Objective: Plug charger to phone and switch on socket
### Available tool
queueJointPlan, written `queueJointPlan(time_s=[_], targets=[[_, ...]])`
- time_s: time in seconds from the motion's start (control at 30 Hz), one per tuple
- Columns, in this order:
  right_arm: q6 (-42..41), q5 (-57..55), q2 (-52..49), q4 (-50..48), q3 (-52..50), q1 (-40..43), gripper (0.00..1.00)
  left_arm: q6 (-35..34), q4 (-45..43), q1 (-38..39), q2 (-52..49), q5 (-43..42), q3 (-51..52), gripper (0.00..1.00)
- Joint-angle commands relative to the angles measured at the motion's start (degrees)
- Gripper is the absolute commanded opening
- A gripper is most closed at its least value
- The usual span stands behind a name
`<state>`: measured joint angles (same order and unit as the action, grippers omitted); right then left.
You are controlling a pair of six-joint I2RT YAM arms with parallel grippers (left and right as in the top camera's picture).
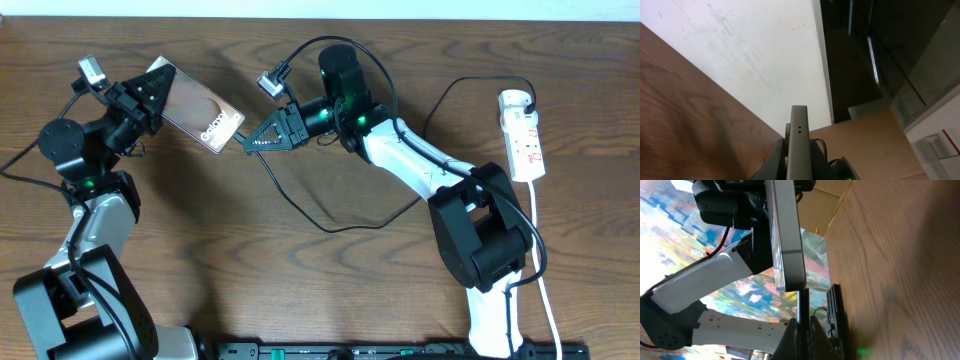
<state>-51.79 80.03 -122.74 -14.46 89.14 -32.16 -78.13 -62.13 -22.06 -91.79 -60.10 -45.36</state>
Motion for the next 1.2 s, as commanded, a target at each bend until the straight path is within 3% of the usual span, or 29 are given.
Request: queueJointPlan(time_s=[0.0,1.17], targets=[[-0.46,1.03,0.22,-0.42,0.63,0.24,0.01,0.72,-1.01,-0.26,0.81,-0.9,-0.59,0.07],[-0.26,5.33,0.22,-2.95,0.63,-0.42,0.01,1.57,-1.07,-0.92,0.81,1.68,-0.61,0.07]])
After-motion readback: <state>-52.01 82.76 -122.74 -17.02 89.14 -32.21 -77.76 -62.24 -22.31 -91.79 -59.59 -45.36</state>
